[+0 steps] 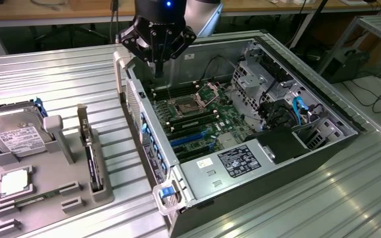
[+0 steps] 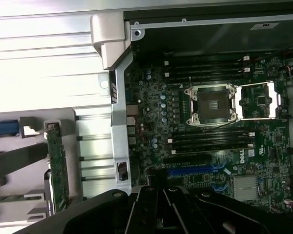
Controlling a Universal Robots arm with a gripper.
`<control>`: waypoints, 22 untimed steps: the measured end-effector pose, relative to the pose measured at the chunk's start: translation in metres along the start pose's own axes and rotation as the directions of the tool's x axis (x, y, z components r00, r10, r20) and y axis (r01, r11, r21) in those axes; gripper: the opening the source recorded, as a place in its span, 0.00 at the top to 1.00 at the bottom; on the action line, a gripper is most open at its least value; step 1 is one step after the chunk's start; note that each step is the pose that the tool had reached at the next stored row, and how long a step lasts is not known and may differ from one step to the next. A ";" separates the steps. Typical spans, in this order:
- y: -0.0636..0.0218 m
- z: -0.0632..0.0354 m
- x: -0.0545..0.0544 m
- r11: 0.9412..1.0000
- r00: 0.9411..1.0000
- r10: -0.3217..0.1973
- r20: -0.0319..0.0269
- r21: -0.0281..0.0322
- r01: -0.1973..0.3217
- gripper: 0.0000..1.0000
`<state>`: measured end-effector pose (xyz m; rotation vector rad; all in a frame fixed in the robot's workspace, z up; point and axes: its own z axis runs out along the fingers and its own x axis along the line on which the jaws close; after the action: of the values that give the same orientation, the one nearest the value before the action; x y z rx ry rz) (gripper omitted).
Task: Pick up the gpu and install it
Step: 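Reach for the gpu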
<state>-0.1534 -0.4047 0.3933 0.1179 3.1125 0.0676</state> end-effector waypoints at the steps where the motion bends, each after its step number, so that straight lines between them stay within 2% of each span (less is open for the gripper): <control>1: -0.0002 0.0000 0.001 1.000 1.000 0.000 0.000 0.000 0.000 0.89; 22: -0.0061 -0.0006 0.013 1.000 1.000 0.000 0.000 0.000 0.000 0.89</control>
<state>-0.1673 -0.4097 0.3933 0.1176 3.1125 0.0678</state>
